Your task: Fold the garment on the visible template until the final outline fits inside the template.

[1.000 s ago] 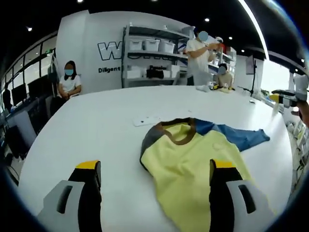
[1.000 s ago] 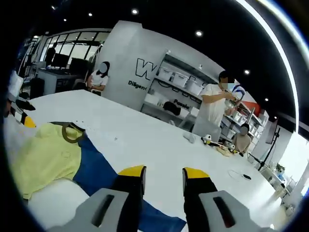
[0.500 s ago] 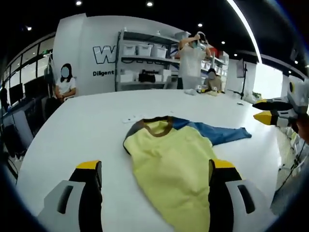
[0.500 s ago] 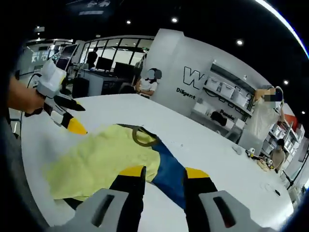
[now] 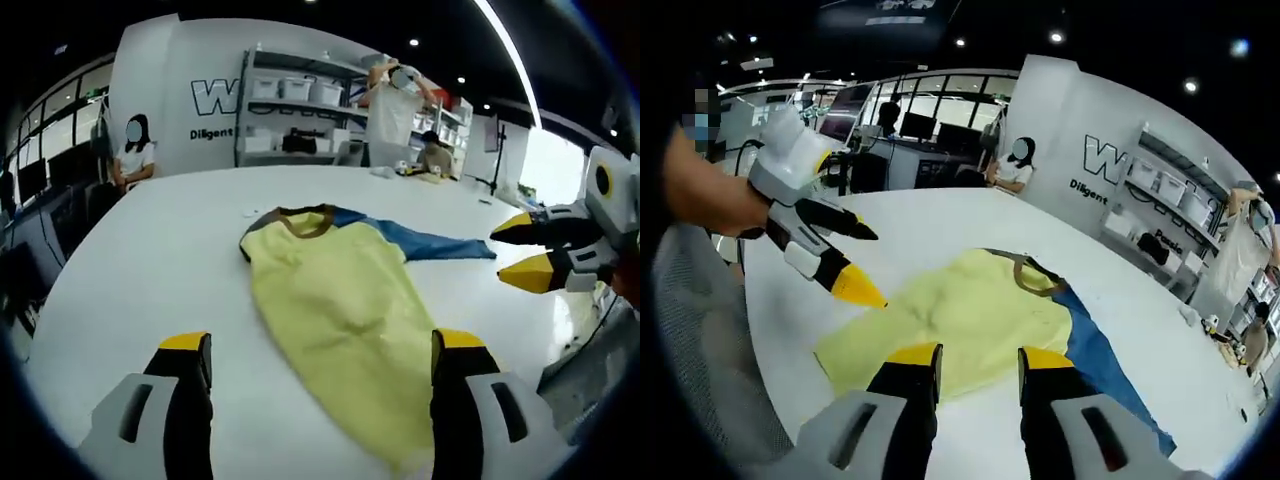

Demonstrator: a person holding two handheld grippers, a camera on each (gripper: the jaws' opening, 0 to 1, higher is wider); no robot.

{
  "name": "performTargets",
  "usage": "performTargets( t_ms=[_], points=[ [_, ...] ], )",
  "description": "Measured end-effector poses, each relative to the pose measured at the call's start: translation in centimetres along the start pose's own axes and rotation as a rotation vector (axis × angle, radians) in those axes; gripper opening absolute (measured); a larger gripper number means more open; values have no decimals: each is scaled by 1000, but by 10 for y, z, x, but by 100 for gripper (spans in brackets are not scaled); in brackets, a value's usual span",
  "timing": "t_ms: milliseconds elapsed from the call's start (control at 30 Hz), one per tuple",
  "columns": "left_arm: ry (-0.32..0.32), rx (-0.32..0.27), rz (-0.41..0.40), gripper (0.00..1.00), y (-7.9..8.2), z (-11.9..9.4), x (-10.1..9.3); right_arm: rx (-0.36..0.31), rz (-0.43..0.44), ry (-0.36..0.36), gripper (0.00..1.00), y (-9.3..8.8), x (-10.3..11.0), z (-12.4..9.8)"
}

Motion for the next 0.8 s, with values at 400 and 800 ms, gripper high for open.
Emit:
performTargets(
  t_ms=[400, 800],
  points=[
    [-20, 106, -8, 77, -36, -8, -28, 100, -7, 100, 28, -28, 28, -9],
    [-82, 239, -15, 33, -54, 2, -35, 118, -4, 98, 27, -34, 27, -11]
  ],
)
Point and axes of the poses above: the point that each gripper's makers call its tool centre point, and the gripper's own axes: z roughly forward along the fingers, x roughly to its left, y roughly out of its top, the point moved 7 cm from there along -z, roughly backward along the fingers, and after that the axes turned 14 degrees about -y, right-handed, at the moved point
